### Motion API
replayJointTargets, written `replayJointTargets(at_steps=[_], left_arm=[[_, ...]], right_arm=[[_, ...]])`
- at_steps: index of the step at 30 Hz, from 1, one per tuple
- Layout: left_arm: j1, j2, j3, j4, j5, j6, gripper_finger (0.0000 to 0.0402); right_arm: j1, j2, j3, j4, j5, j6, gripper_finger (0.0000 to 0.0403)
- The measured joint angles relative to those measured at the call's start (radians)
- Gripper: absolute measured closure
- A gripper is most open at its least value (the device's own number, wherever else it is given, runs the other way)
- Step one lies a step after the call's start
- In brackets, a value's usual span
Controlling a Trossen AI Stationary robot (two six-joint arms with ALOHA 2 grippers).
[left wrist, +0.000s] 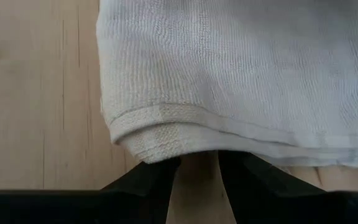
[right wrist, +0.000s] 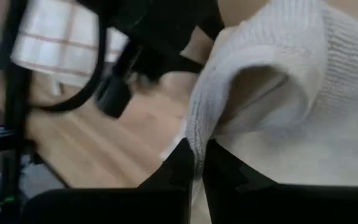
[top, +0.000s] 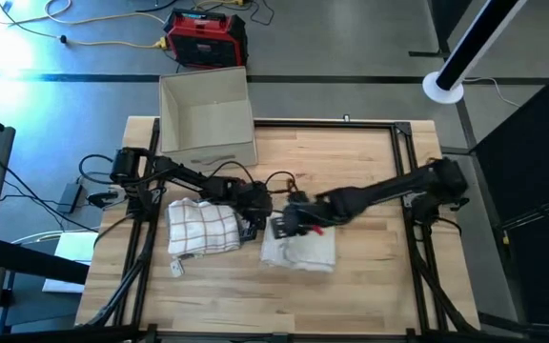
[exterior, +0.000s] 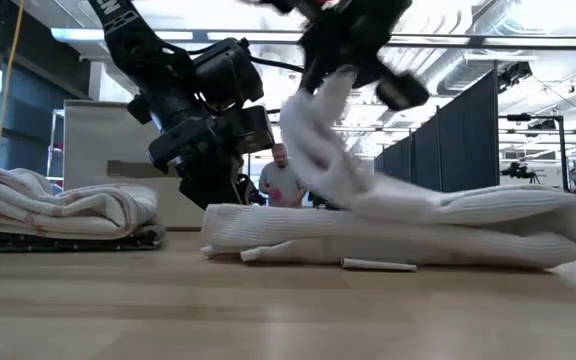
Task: Fold towel
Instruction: Fold the white towel, then adjust the stacked towels
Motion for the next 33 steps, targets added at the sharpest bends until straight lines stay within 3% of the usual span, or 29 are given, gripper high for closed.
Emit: replayJointTargets(at_steps=[7, 15, 20, 25, 29, 33], left_arm=[[-0.002, 0.000, 0.000, -0.018, 0.001, 0.002, 0.0281], [0.006, -0.010, 0.001, -0.039, -0.001, 0.026, 0.0281], [0.029, -0.062, 0.049, -0.205, -0.048, 0.033, 0.0280], [0.045, -0.167, 0.126, -0.418, -0.117, 0.030, 0.0280], [0.045, -0.269, 0.141, -0.535, -0.072, 0.044, 0.0280], [0.043, -0.394, 0.133, -0.750, -0.021, 0.034, 0.0288]], right_arm=[[-0.051, 0.044, 0.026, -0.002, -0.051, -0.029, 0.0388], [-0.054, 0.025, 0.024, -0.036, -0.123, -0.051, 0.0251], [-0.039, -0.062, 0.023, -0.133, -0.091, -0.054, 0.0200], [0.026, -0.191, 0.023, -0.293, 0.017, -0.008, 0.0192], [0.108, -0.255, 0.024, -0.403, 0.084, 0.075, 0.0202], [0.193, -0.262, 0.004, -0.433, 0.129, 0.165, 0.0227]])
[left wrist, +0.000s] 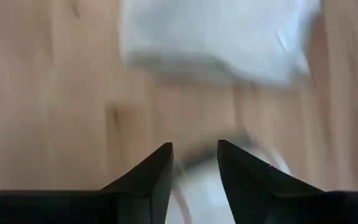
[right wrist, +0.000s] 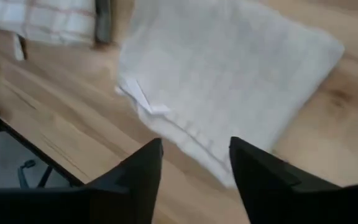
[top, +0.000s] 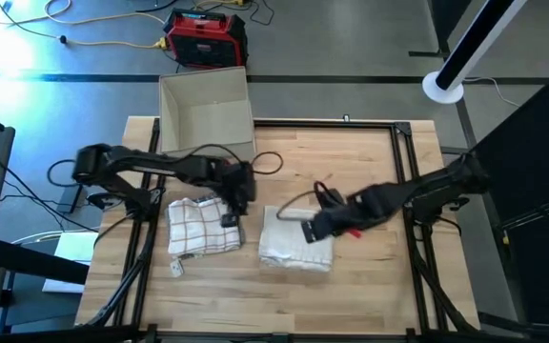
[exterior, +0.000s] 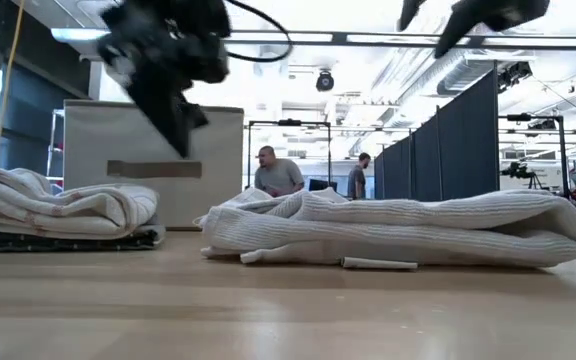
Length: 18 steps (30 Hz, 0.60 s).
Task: Fold towel
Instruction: Adjust the stacked towels
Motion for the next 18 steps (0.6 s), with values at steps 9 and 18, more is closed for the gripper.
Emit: replayJointTargets(at_steps=[9, 18], left_arm=[[-0.010, -0.198, -0.103, -0.181, -0.090, -0.243, 0.0373], [-0.159, -0.274, -0.309, -0.246, -0.360, -0.712, 0.0399]], right_arm=[[0.028, 0.009, -0.214, 0.188, 0.003, -0.006, 0.0392], [-0.039, 0.009, -0.250, 0.187, -0.032, -0.303, 0.0386]])
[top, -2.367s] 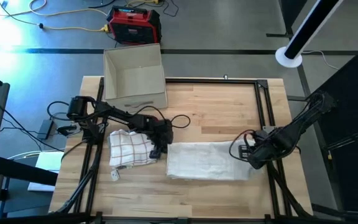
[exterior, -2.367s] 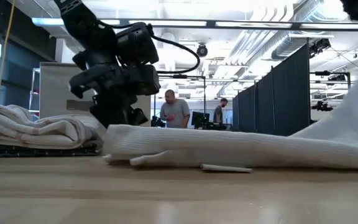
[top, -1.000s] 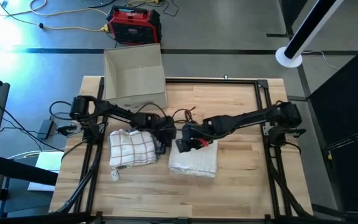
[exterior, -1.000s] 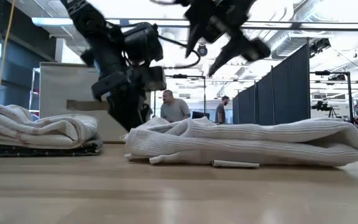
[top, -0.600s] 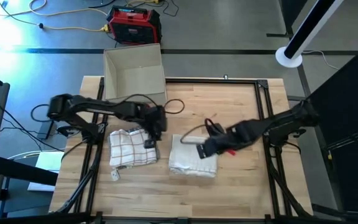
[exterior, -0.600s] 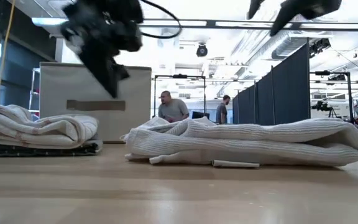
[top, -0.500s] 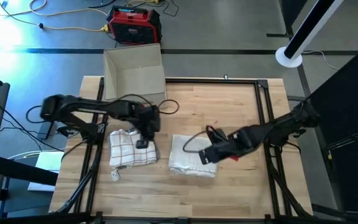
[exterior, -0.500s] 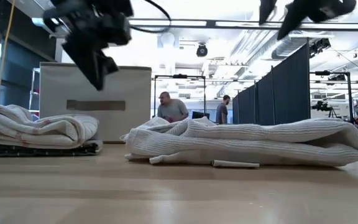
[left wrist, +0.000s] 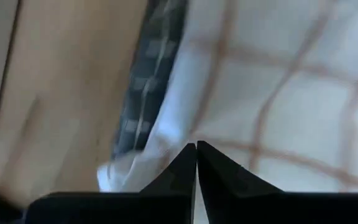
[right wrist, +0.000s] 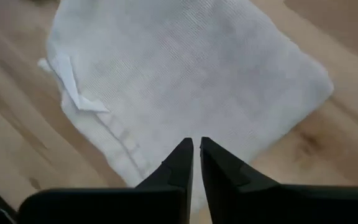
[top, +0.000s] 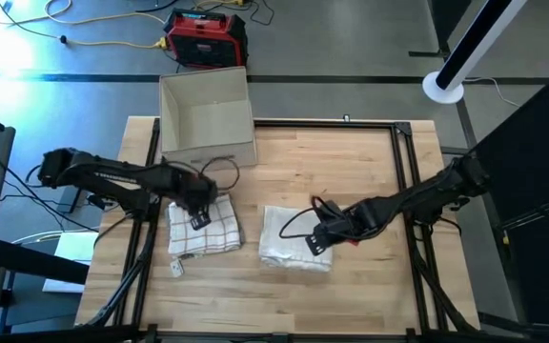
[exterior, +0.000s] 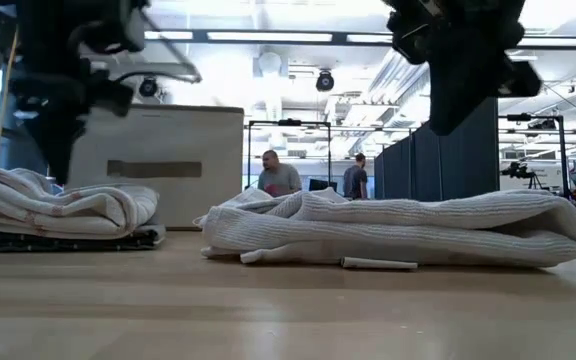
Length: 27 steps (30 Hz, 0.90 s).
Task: Fold towel
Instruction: Adjust the stacked towels
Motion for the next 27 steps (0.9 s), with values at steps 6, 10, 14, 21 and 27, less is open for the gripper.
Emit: replayJointTargets(at_steps=[6, 10, 14, 21, 27], left_arm=[[-0.042, 0.030, -0.129, 0.173, -0.041, -0.146, 0.0401], [-0.051, 0.102, -0.171, 0.434, -0.048, -0.113, 0.0401], [-0.059, 0.202, -0.142, 0.563, -0.053, -0.078, 0.0401], [-0.058, 0.292, 0.019, 0.495, 0.012, -0.083, 0.0401], [-0.060, 0.240, 0.238, 0.148, 0.038, -0.036, 0.0402]], right_arm=[[-0.032, 0.000, 0.000, -0.028, -0.007, -0.181, 0.0401], [-0.050, 0.000, 0.000, -0.041, -0.017, -0.254, 0.0402], [-0.049, -0.008, 0.000, -0.040, -0.091, -0.370, 0.0403], [-0.048, -0.068, 0.000, -0.063, -0.133, -0.517, 0.0403], [-0.087, -0.105, 0.000, -0.045, -0.139, -0.724, 0.0402]])
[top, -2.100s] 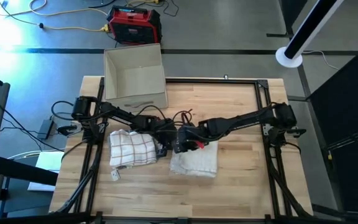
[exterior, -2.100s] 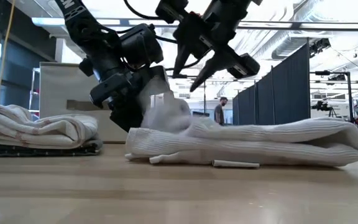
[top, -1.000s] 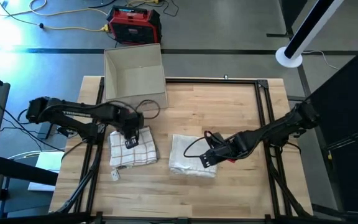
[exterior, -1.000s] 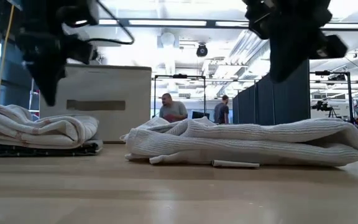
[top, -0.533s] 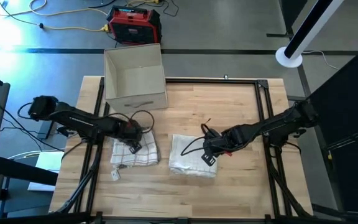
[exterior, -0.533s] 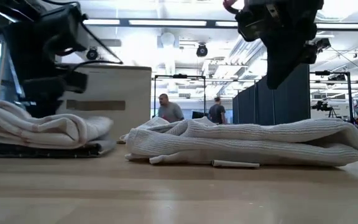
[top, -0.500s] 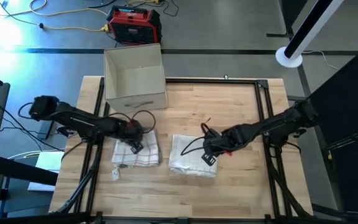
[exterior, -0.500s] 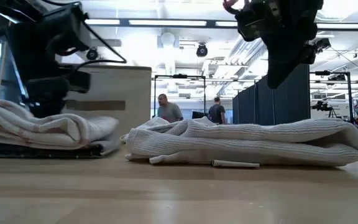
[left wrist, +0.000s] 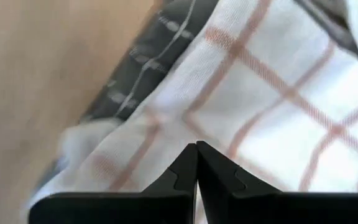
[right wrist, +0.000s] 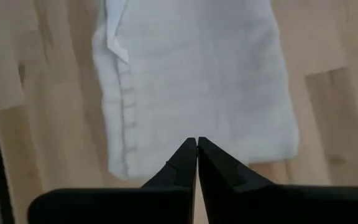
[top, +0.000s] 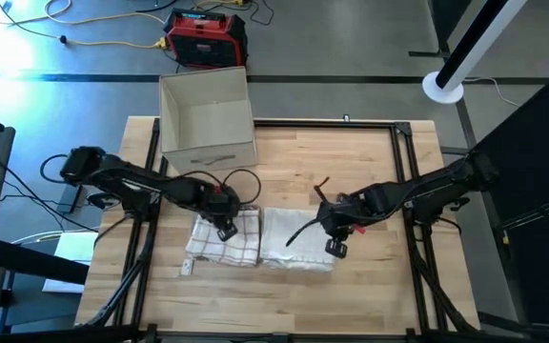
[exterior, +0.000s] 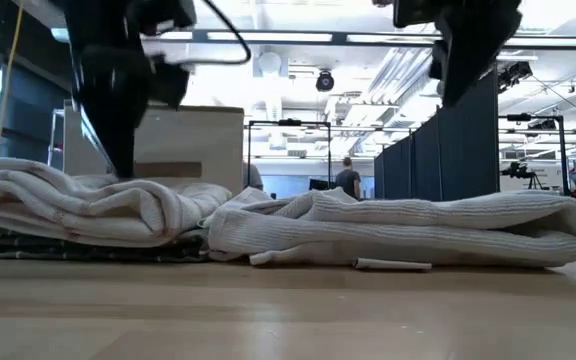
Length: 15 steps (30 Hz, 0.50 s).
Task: Fold towel
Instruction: Adjust the stacked towels, then stack the white towel on the stacked white towel
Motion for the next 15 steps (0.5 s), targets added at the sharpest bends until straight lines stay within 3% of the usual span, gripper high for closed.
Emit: replayJointTargets(at_steps=[6, 11, 15], left_arm=[[-0.011, -0.096, 0.051, -0.126, 0.002, 0.032, 0.0401], [-0.060, -0.116, -0.024, -0.124, 0.020, -0.003, 0.0401], [-0.107, -0.113, -0.117, -0.077, 0.031, -0.060, 0.0401]], right_arm=[[-0.090, 0.078, 0.000, 0.017, -0.033, -0.132, 0.0365], [-0.173, 0.189, 0.000, 0.123, -0.079, -0.278, 0.0283], [-0.194, 0.252, 0.000, 0.250, -0.024, -0.405, 0.0210]])
